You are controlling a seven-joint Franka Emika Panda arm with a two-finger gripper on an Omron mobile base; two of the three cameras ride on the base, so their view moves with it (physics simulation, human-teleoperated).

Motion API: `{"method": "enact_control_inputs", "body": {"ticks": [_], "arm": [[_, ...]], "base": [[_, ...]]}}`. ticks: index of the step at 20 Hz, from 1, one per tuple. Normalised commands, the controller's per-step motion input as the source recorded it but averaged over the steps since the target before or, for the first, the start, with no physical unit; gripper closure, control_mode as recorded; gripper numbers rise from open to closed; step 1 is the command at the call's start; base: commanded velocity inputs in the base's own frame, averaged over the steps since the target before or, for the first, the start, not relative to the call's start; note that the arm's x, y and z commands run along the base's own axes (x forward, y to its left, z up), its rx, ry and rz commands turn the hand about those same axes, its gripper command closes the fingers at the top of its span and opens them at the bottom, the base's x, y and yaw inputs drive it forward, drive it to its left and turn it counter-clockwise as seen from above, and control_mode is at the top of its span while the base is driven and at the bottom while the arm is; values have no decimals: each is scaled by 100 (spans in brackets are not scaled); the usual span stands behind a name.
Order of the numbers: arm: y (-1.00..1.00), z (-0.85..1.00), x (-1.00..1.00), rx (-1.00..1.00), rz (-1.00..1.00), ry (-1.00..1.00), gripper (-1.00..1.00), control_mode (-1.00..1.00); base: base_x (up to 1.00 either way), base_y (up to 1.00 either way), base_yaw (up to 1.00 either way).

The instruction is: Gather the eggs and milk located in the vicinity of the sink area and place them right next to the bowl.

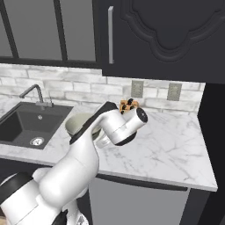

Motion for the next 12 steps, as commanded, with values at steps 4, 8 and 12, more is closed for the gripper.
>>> {"method": "enact_control_inputs", "body": {"ticks": [4,8,12], "arm": [[-4,-13,10,1,0,0,-100,-100],[0,-15,14,0,0,0,-100,-100],[0,-10,18,0,0,0,-100,-100]], "base": [[0,0,0],[0,0,0],[0,0,0]]}}
